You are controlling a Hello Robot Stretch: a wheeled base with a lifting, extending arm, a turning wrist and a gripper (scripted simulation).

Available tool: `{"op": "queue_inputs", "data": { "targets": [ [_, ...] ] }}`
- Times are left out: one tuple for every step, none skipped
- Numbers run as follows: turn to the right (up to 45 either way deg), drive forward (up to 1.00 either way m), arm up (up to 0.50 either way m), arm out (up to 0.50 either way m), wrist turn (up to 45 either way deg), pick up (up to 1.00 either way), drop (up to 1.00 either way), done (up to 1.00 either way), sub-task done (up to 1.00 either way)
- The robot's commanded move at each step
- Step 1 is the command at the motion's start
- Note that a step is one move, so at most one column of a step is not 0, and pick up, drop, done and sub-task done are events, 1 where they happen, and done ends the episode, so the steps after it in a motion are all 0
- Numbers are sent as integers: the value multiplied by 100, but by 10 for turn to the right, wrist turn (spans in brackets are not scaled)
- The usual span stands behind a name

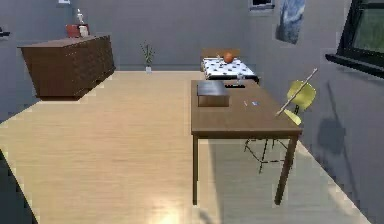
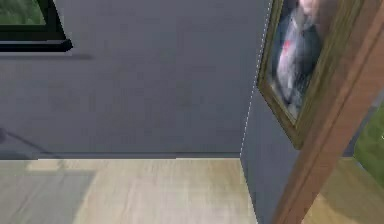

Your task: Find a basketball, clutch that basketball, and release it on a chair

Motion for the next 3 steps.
{"op": "queue_inputs", "data": {
  "targets": [
    [-210, 0, 0, 0, 0, 0, 0, 0, 0],
    [0, 80, 0, 0, 0, 0, 0, 0, 0],
    [-30, 0, 0, 0, 0, 0, 0, 0, 0]
  ]
}}
